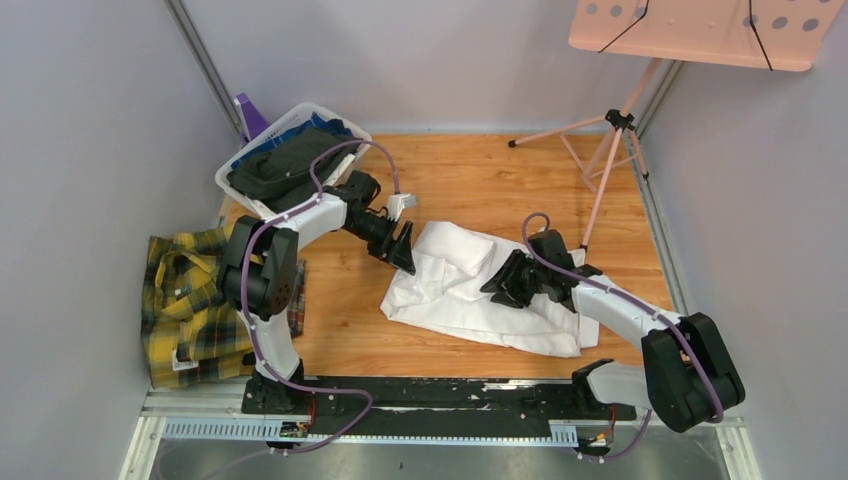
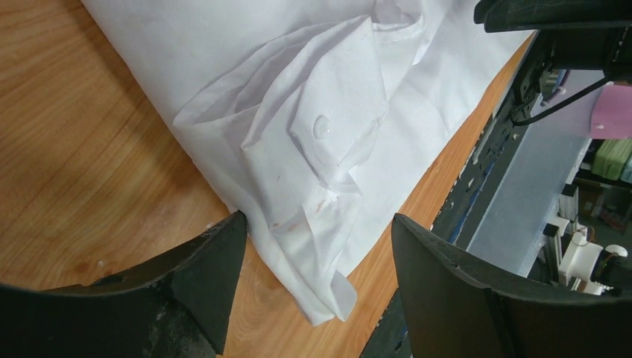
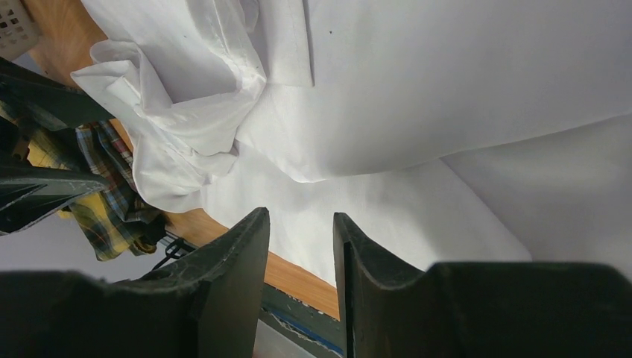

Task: Fold and stack the long sleeve shirts
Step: Fold the shirt at the center of the board.

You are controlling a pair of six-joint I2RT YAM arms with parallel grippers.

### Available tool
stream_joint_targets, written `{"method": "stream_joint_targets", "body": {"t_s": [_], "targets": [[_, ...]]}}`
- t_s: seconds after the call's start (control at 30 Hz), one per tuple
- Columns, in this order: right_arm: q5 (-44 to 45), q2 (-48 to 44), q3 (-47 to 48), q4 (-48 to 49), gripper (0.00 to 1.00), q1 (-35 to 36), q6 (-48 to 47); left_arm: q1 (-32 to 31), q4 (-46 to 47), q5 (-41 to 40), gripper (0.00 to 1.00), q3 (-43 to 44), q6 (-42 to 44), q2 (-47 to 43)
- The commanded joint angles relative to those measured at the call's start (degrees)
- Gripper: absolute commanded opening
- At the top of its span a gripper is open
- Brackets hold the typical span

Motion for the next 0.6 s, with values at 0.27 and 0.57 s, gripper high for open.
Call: {"method": "stream_joint_targets", "body": {"t_s": [0.27, 0.57], "targets": [[-1.51, 1.01, -1.12, 4.69, 0.3, -0.52, -0.31, -1.23, 5.61, 4.77, 0.25, 2.38, 0.76, -2.96], [-2.71, 0.31, -2.33, 5.99, 0.32, -0.78, 0.03, -10.92, 1.58, 8.13, 0.25, 3.34, 8.07, -3.59]]}}
